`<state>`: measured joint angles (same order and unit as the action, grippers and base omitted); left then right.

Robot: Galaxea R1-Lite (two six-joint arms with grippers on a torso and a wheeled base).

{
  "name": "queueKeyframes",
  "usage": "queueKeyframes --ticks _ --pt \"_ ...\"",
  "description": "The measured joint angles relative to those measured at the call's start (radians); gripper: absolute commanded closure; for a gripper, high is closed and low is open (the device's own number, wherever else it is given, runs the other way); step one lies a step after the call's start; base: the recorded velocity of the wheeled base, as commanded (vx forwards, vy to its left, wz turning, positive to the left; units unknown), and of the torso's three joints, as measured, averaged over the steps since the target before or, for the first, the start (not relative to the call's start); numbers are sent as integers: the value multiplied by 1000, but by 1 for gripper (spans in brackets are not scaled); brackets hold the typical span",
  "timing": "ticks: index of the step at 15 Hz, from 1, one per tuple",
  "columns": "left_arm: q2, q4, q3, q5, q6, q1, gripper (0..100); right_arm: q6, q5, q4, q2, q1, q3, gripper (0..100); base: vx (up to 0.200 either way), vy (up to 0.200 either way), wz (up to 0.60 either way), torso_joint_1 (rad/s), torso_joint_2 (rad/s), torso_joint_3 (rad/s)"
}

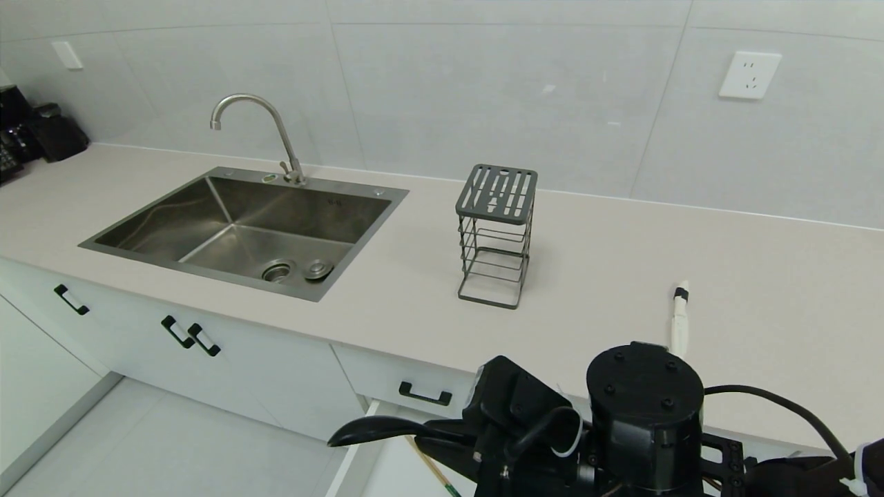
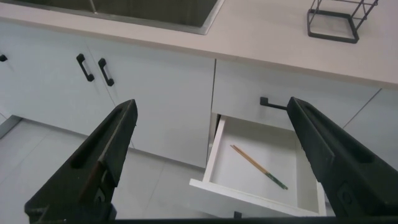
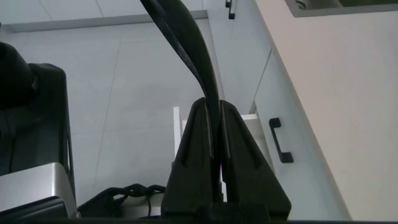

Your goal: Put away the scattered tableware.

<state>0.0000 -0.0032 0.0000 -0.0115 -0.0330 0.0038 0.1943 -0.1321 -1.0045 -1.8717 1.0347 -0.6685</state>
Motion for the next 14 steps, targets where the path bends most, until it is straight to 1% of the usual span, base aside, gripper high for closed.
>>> queueKeyframes --ticks 5,14 --pt "0 0 0 0 0 0 0 -13 2 0 0 6 -1 100 0 0 0 -201 406 197" --pt "0 0 0 0 0 0 0 -12 3 2 0 6 1 100 0 0 0 -273 537 261"
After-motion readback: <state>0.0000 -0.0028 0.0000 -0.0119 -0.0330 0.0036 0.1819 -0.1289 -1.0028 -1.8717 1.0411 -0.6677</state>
